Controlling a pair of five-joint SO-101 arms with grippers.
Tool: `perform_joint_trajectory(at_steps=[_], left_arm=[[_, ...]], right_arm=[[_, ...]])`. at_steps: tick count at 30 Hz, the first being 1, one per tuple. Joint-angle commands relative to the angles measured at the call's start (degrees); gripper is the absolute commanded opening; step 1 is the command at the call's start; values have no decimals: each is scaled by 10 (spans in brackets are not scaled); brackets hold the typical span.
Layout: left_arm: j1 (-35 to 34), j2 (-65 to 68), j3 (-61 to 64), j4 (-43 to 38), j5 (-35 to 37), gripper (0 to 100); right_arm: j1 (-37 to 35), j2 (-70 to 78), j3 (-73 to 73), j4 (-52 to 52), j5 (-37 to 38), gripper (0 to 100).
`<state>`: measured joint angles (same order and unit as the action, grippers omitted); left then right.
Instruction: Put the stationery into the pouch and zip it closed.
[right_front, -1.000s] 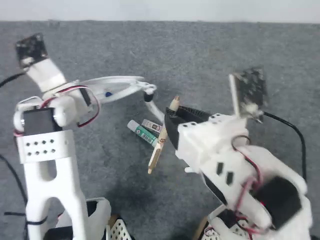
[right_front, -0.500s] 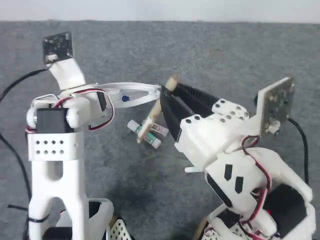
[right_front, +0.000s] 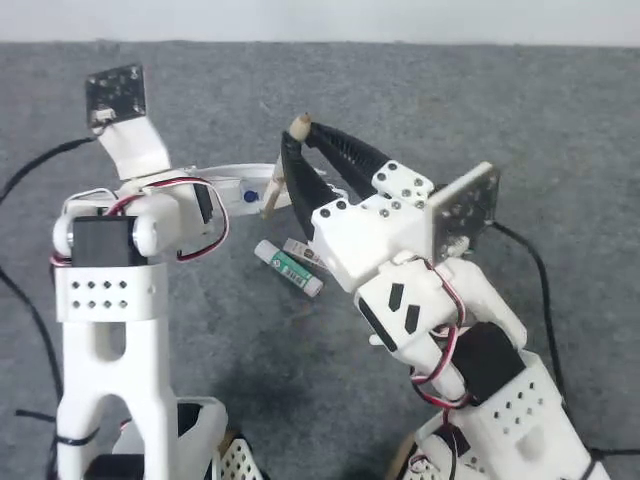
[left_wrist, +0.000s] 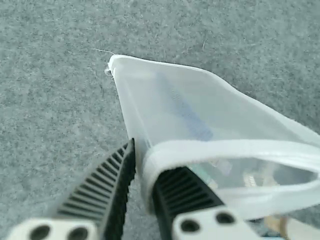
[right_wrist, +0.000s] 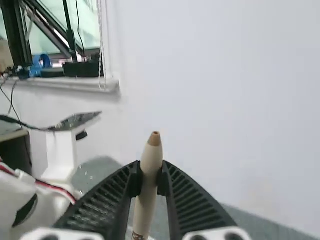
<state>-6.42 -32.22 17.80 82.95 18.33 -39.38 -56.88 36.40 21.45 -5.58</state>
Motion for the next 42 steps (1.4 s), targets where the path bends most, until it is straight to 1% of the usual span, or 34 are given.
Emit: perform_joint_trajectory(at_steps=[1, 4, 8, 10, 13, 16, 21, 25, 30, 36, 37, 39, 42], left_arm=[[1, -1, -23, 0, -5, 9], [-12, -2, -23, -1, -5, 9], [-25, -3, -22, -5, -5, 9], [-25, -3, -22, -5, -5, 9], [-25, -3, -22, -4, -5, 9], [-24, -4, -15, -7, -5, 9], [-25, -4, -1, -25, -5, 9], [-26, -4, -2, -25, -5, 9], [-25, -4, -1, -23, -5, 9], [-26, -4, -1, -23, -5, 9], [-26, -4, -1, -23, -5, 9], [-26, -4, 0, -23, -5, 9], [-27, -4, 0, -22, -5, 9]], right_arm=[[1, -19, -5, -41, 11, 6], [5, -19, -4, -59, 11, 6], [16, -12, -2, -58, 11, 6], [16, -8, 23, -65, 11, 6], [16, -1, 70, -112, 11, 6], [17, 5, 125, -187, 15, 6], [14, 6, 196, -267, 111, 6], [3, 6, 236, -279, 129, 6], [-15, 6, 273, -279, 129, 6], [-13, 6, 287, -275, 130, 9], [-13, 6, 287, -275, 130, 23], [-13, 2, 288, -267, 129, 85], [-15, -7, 285, -222, 127, 183]])
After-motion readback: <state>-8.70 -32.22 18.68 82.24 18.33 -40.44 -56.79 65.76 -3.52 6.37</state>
